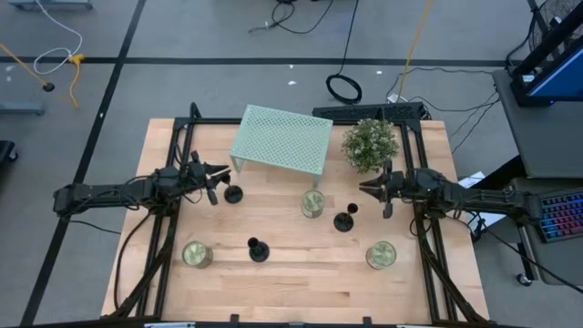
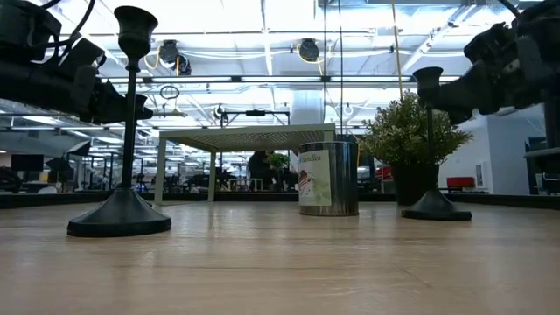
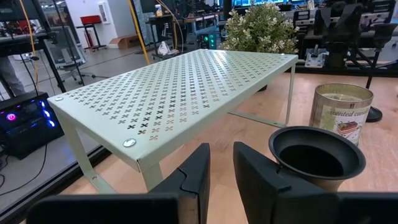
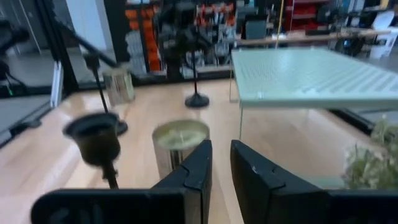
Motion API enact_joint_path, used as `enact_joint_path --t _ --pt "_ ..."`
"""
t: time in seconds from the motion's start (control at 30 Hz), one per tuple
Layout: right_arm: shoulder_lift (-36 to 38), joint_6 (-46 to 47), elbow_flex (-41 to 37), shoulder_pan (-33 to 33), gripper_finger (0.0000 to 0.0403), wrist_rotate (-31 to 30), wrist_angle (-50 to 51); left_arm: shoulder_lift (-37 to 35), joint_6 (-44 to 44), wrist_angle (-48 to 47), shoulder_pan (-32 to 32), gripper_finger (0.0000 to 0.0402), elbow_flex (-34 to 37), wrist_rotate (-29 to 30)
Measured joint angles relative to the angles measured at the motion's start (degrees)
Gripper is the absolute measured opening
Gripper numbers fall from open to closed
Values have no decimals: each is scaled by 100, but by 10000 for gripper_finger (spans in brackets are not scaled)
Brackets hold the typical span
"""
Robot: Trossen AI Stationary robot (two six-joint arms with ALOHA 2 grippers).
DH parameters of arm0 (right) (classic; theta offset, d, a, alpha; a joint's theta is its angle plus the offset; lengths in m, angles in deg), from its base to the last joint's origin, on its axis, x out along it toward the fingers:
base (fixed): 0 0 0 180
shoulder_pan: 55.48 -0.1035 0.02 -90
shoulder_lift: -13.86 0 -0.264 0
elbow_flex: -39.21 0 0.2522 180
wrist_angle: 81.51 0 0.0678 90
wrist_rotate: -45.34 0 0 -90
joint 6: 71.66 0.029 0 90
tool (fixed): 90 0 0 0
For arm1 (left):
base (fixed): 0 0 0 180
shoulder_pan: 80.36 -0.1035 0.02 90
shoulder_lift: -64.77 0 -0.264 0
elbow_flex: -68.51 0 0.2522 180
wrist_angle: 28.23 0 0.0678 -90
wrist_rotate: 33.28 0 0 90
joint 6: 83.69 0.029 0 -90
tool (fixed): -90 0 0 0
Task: Pick & Place candle stick holders
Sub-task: Put the right black candle holder on the shelf
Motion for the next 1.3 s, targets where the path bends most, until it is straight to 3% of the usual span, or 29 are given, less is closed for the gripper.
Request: enact_joint_path --t 0.2,0.37,0.5,0.6,0.97,1.3 --pt "-9 -62 -1 0 50 -6 -672 0 0 1 0 76 -1 0" --pt "-9 -834 -2 7 50 -209 -1381 -1 0 1 -1 76 1 0" --pt "-38 -630 -2 4 58 317 -1580 1 -2 1 -1 76 -1 0" --pt "-121 -424 -2 2 82 759 -1575 0 -1 2 0 76 0 0" --pt "-1272 14 -2 -315 216 915 -1612 -1 -112 -4 2 76 0 -2" --pt "-2310 -75 -2 -710 248 921 -2441 1 -705 56 1 76 0 -7"
